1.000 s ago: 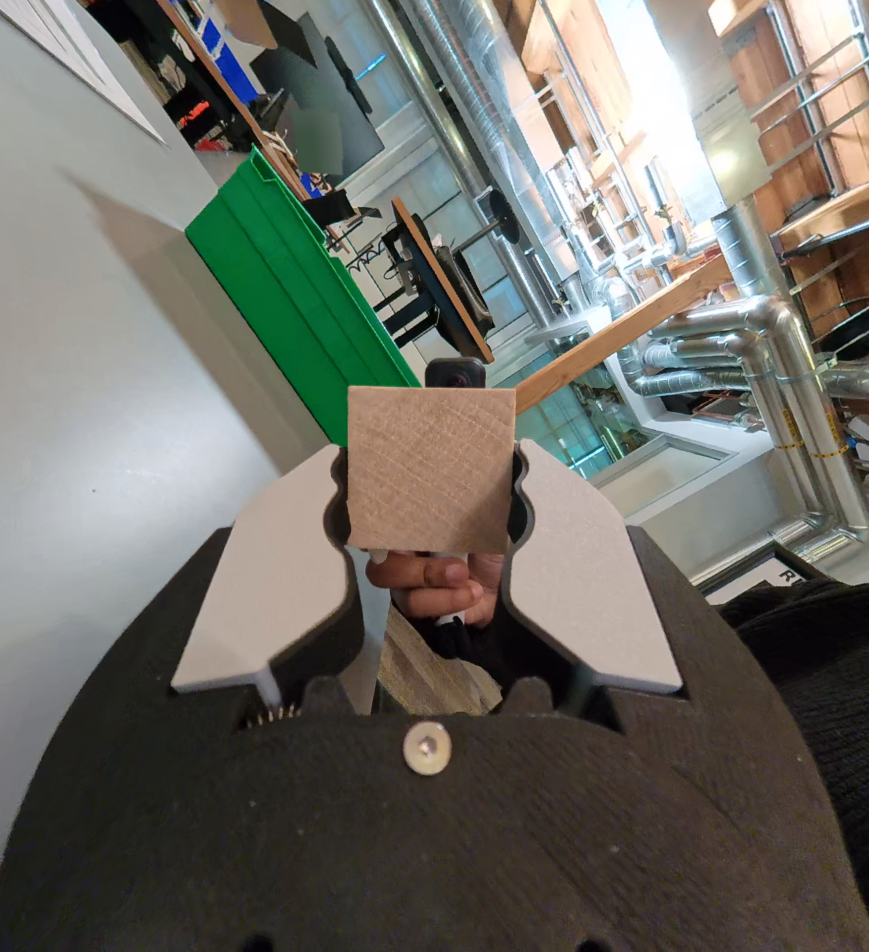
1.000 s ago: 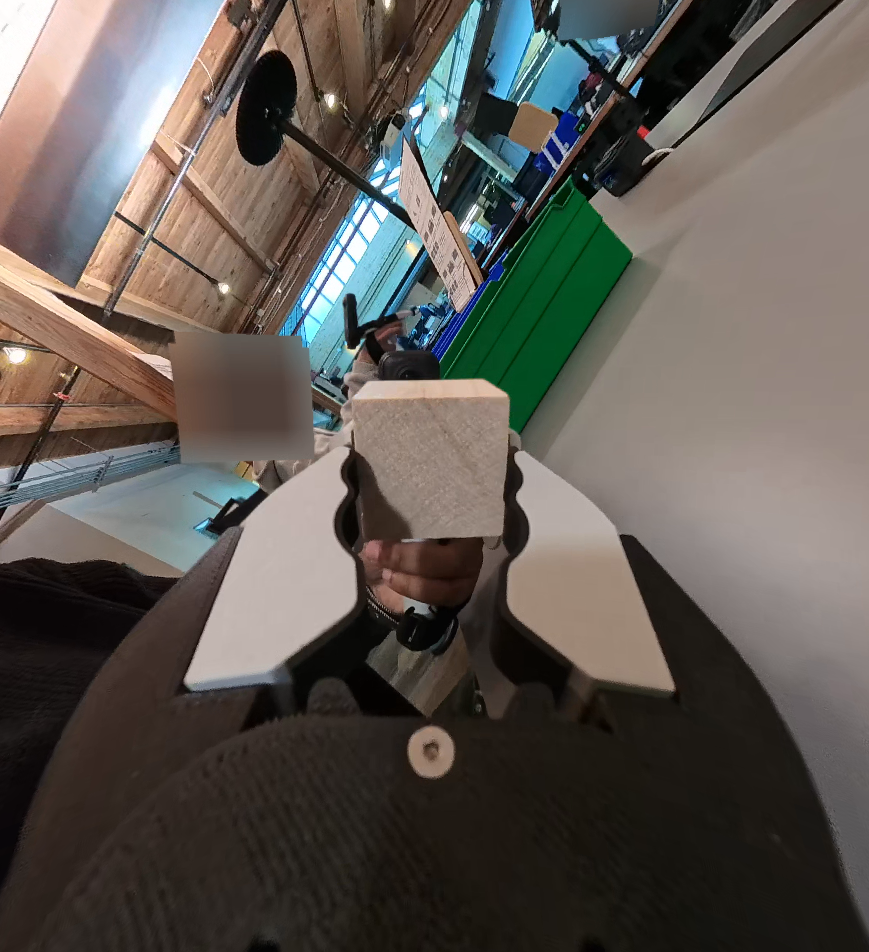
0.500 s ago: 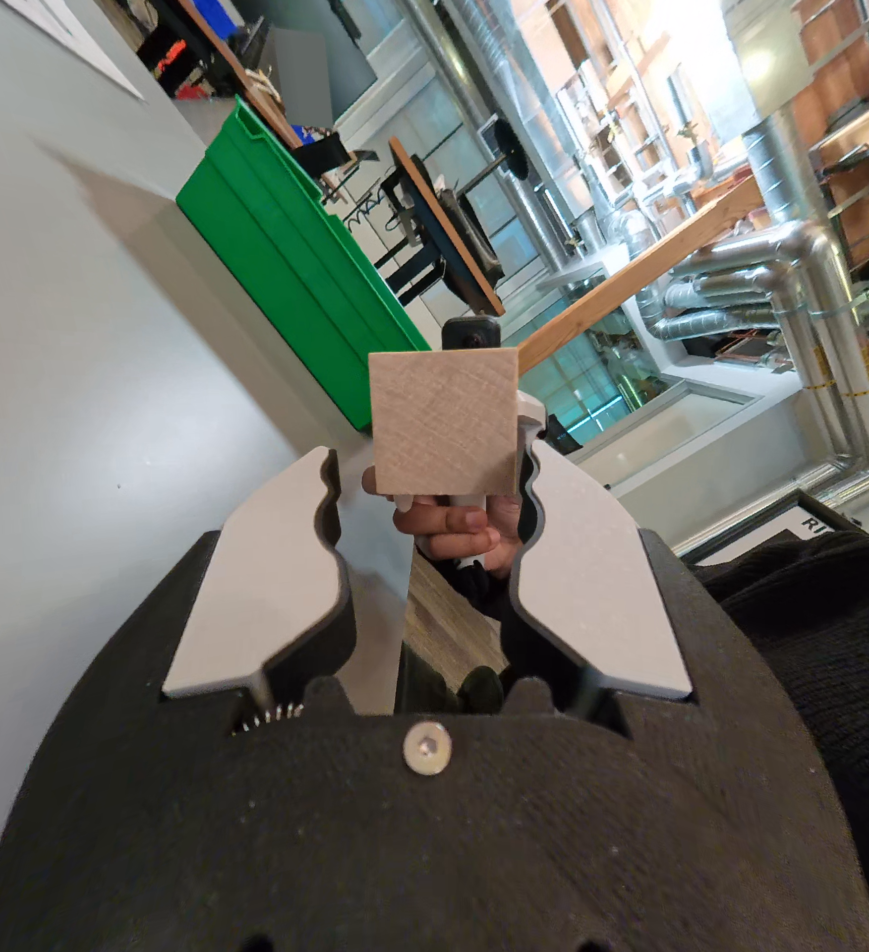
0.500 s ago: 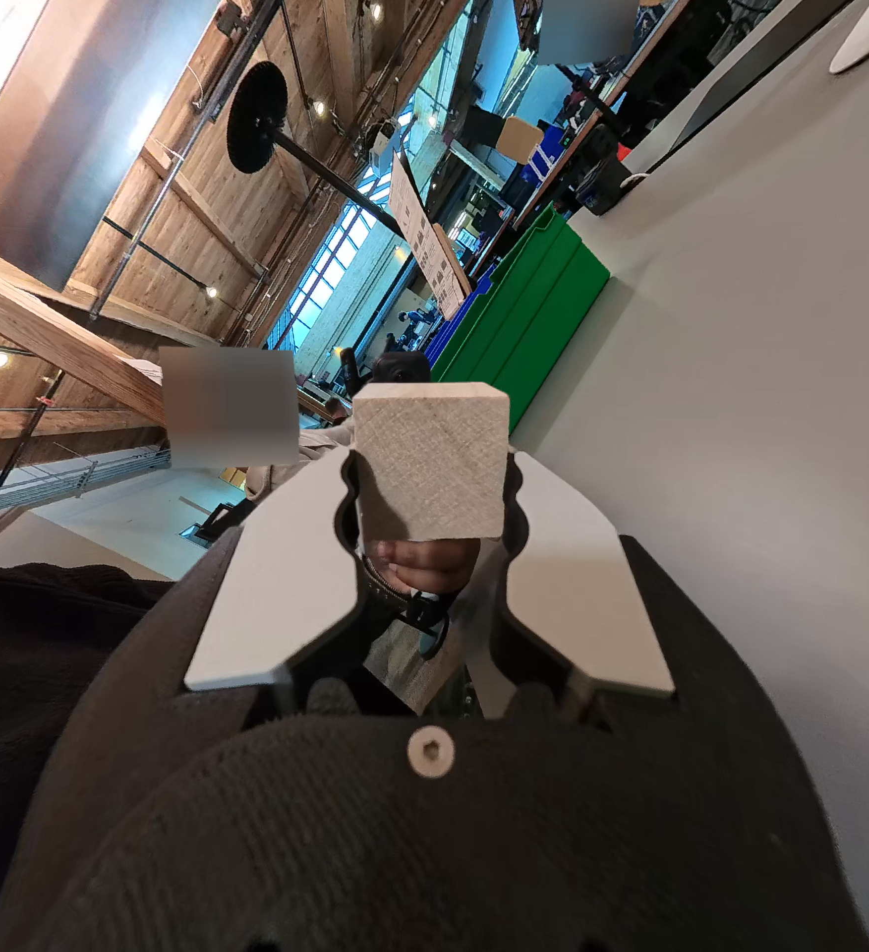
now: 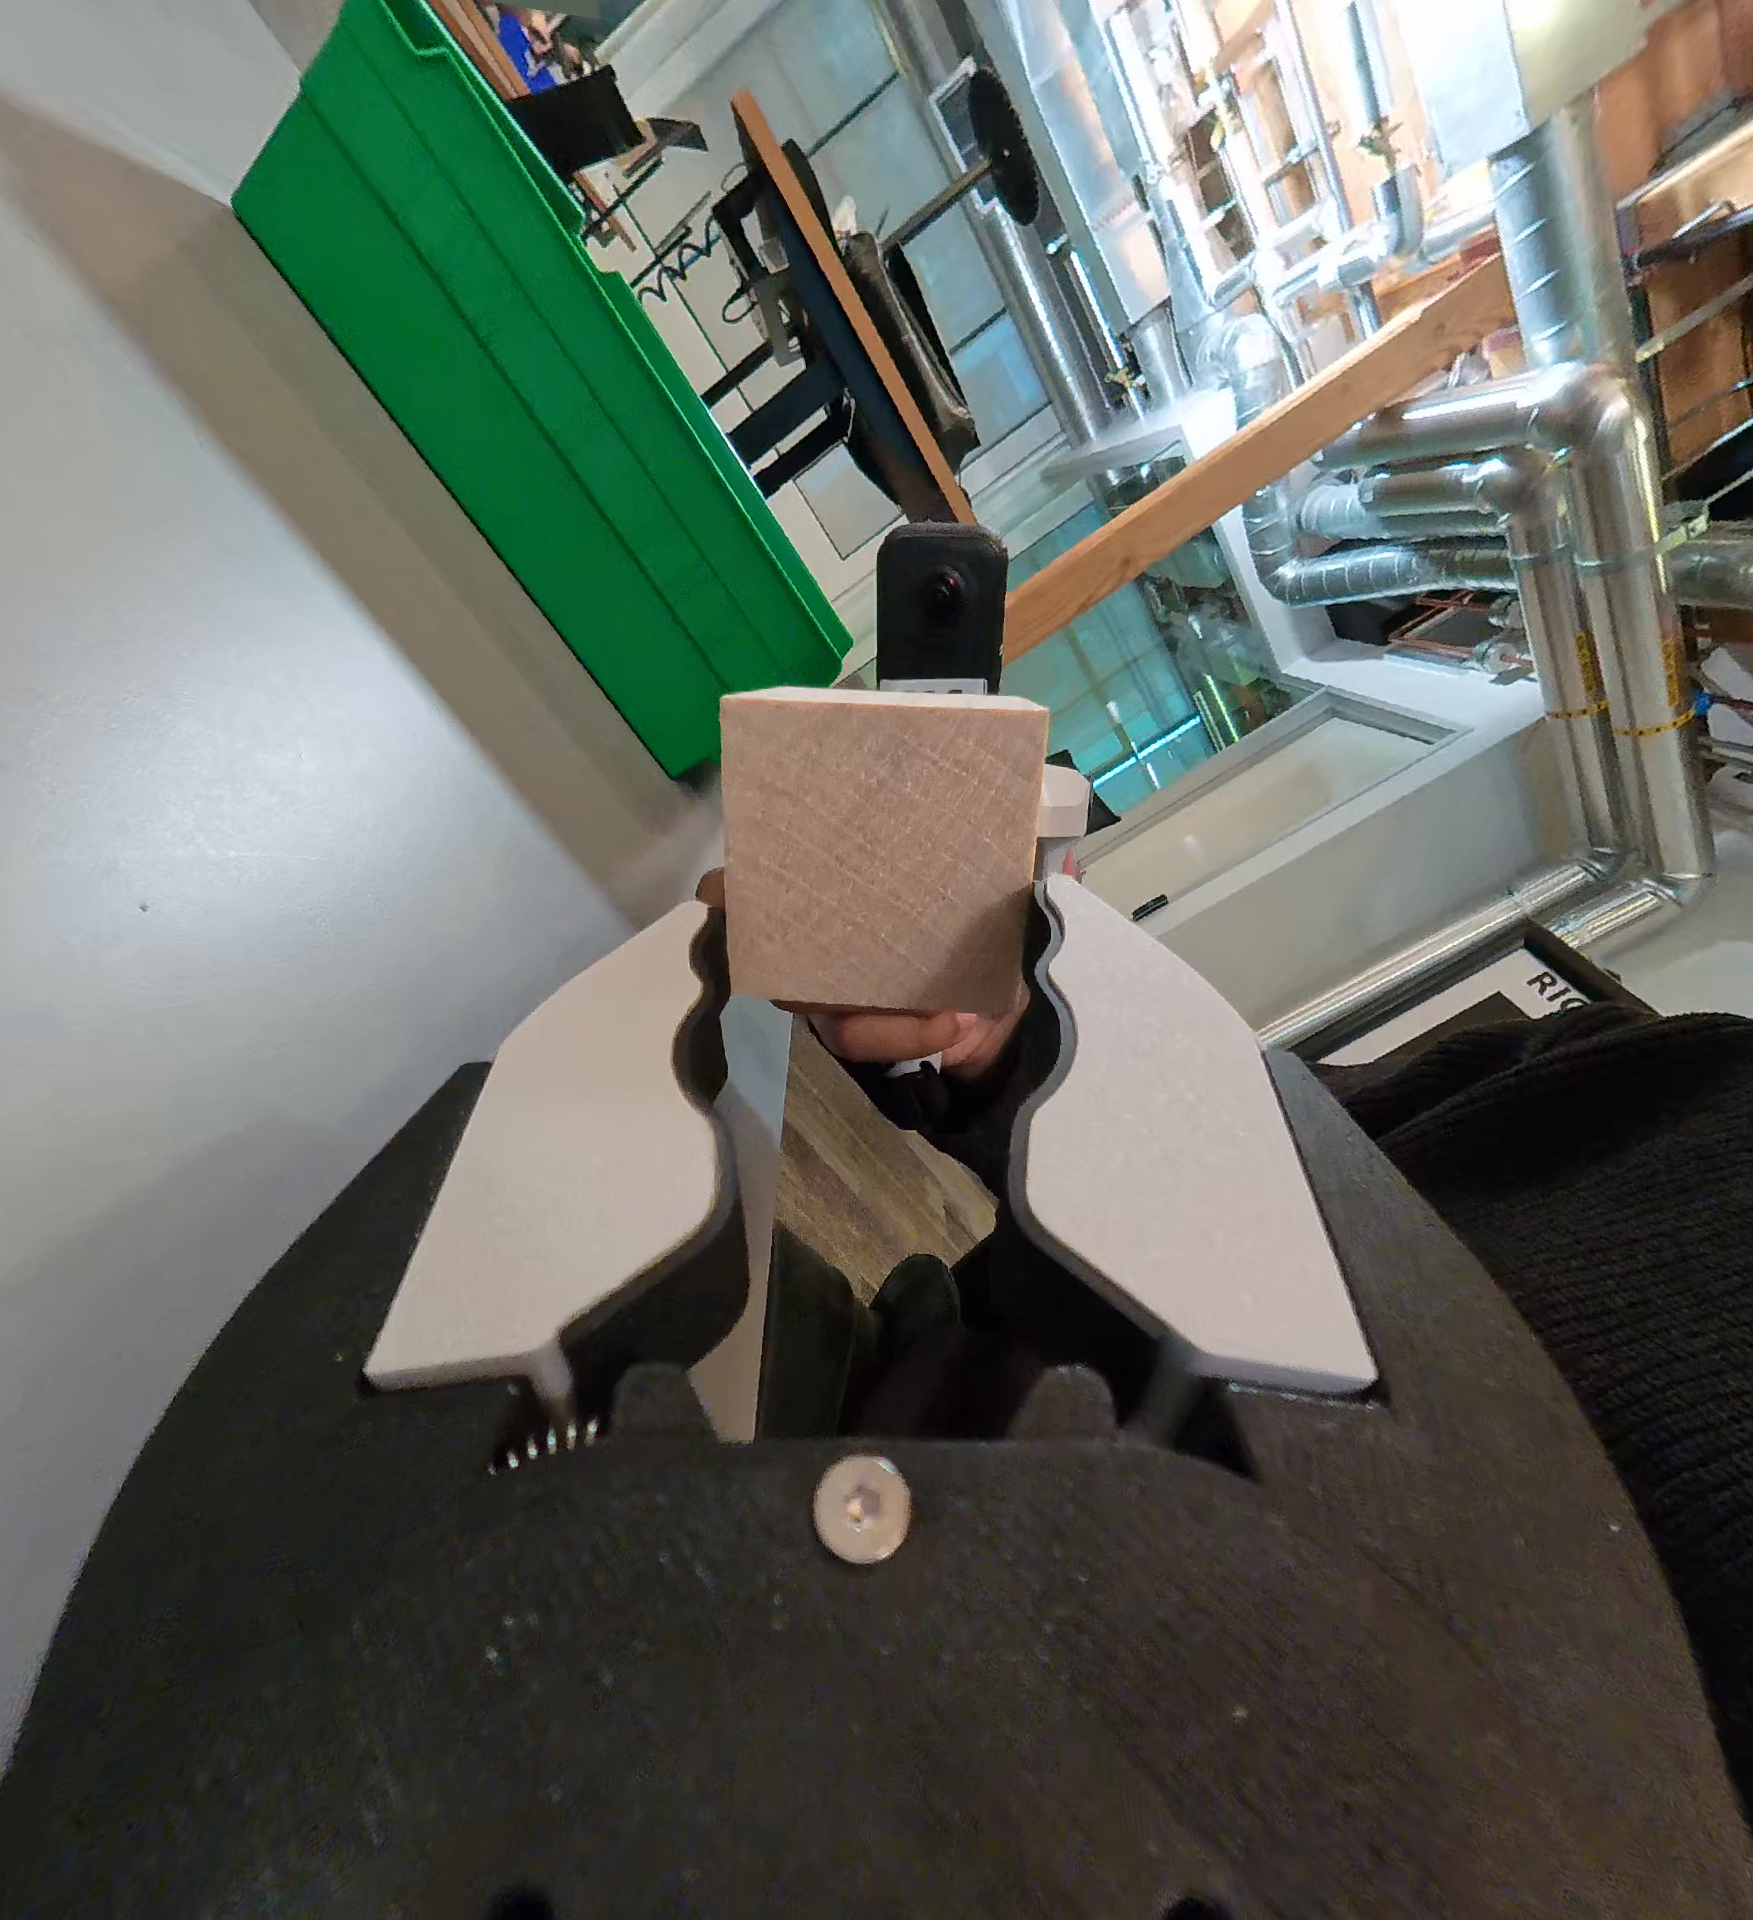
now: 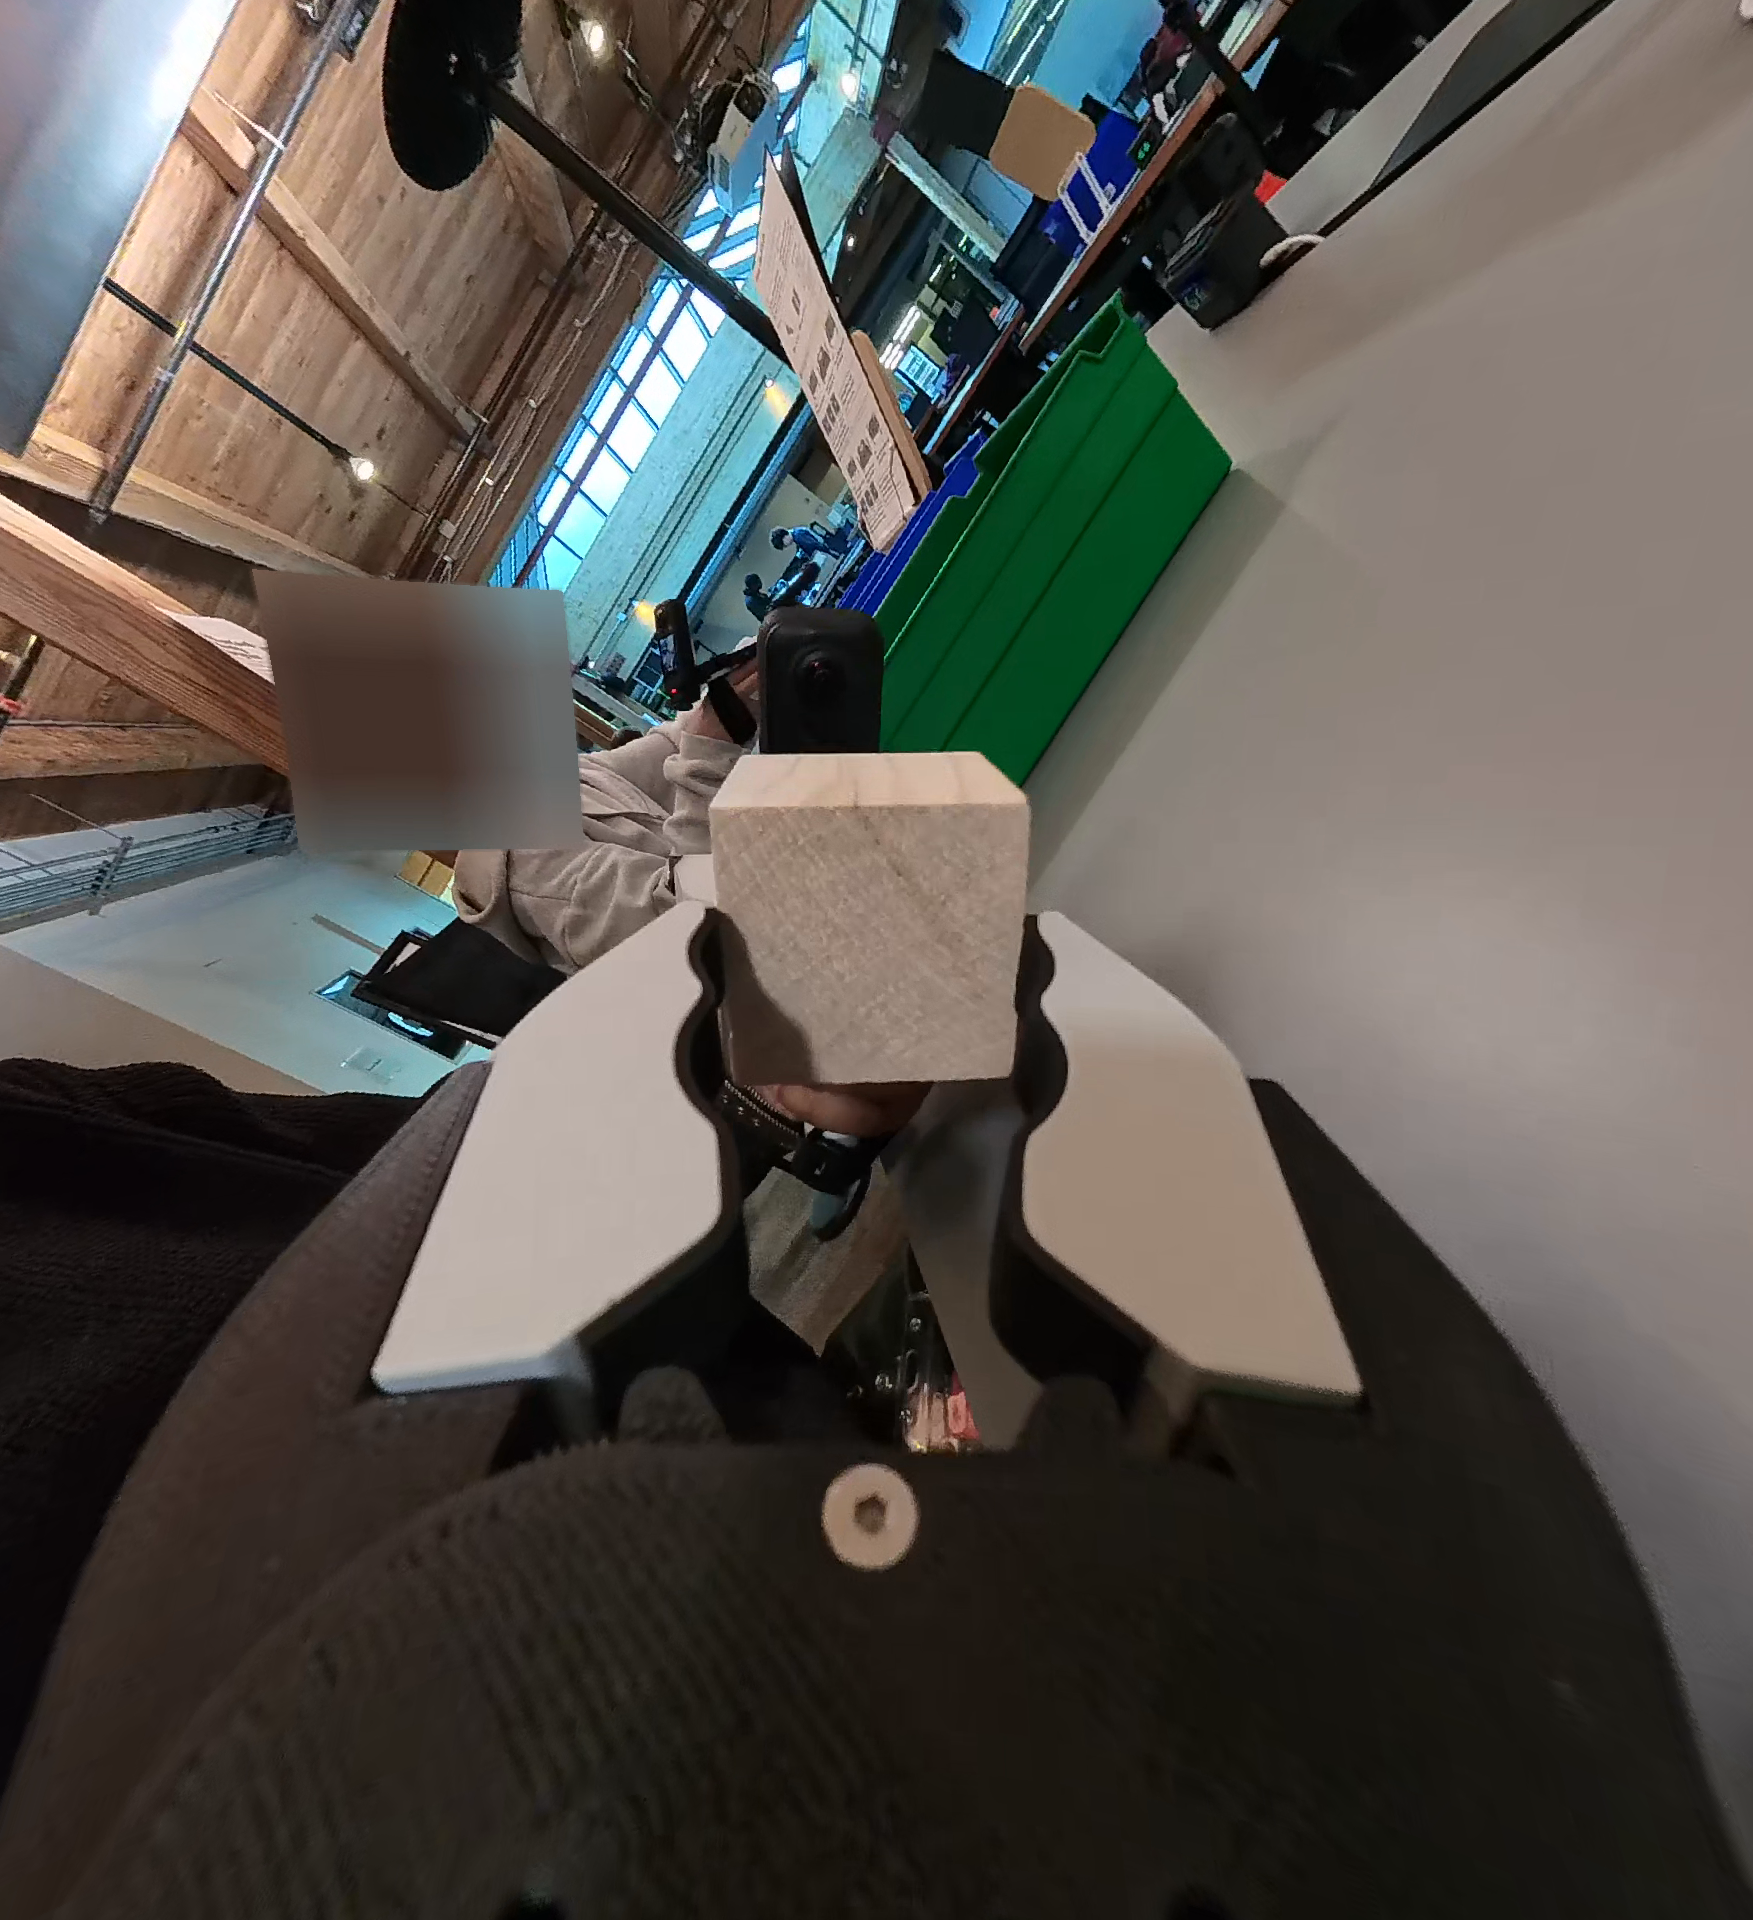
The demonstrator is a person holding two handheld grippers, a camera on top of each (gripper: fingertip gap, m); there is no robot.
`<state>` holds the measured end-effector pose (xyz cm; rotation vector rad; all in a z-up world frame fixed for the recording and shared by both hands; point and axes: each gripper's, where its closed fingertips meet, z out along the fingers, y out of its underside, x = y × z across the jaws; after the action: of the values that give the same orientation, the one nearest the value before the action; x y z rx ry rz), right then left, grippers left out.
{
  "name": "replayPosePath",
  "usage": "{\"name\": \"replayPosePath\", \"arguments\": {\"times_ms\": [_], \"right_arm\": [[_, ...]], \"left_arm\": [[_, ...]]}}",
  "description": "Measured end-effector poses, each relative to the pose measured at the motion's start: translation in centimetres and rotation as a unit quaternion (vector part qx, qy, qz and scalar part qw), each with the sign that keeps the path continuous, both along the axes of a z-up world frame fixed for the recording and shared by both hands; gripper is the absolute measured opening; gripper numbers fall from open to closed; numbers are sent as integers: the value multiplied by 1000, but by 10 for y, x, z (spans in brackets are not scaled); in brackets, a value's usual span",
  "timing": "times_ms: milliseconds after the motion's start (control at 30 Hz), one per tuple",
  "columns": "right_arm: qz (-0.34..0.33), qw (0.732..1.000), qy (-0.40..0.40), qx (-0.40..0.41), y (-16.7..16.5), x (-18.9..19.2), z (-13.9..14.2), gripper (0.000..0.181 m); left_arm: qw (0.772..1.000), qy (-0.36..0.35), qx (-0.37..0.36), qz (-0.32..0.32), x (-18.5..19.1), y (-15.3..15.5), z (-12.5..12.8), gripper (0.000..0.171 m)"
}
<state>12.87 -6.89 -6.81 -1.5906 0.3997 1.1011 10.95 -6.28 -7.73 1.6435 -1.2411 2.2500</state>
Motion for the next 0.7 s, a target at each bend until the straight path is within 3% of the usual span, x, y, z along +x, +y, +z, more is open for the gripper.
{"name": "replayPosePath", "arguments": {"times_ms": [400,700], "right_arm": [[-9,1000,3,-8,4,-1,-6,57],[-9,1000,13,-22,4,-1,-10,69]], "left_arm": [[1000,11,-2,21,3,8,-2,56],[999,18,-11,41,5,15,-5,56]]}}
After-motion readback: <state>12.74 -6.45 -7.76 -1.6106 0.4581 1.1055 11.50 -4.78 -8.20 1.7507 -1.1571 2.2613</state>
